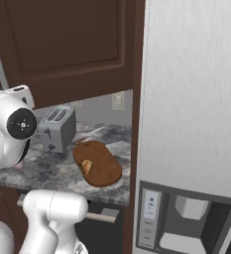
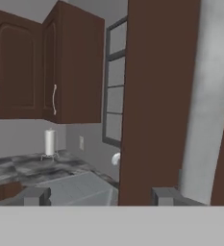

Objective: Pick the bread, place it on the cutting board, pick the jam, place it on the counter, and close the cabinet.

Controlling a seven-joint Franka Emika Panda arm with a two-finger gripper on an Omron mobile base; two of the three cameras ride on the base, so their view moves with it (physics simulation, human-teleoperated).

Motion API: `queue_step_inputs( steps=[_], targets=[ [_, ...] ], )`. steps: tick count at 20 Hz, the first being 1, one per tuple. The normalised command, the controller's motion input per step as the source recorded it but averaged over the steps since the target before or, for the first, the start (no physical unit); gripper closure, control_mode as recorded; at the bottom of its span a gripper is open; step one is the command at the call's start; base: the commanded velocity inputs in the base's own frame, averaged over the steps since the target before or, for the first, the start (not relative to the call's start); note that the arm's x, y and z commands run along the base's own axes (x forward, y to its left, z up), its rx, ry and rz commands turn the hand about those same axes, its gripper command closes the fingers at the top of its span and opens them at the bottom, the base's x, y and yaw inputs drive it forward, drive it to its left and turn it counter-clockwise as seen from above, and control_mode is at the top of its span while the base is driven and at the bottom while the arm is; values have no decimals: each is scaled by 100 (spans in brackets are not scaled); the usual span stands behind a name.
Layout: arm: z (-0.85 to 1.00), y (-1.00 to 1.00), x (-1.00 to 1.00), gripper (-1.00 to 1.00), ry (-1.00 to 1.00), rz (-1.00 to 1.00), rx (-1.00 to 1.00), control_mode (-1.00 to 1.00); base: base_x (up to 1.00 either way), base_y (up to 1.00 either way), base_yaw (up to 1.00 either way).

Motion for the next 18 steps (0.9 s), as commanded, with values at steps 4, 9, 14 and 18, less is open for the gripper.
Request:
queue_step_inputs(
  steps=[4,9,14,18],
  targets=[
    [-48,13,29,-100,0,0,0,-100,0,0,0],
    [-34,2,40,-100,0,0,0,-100,0,0,0],
    [-27,0,55,-100,0,0,0,-100,0,0,0],
    [-30,0,60,-100,0,-1,0,-100,0,0,0]
  ],
)
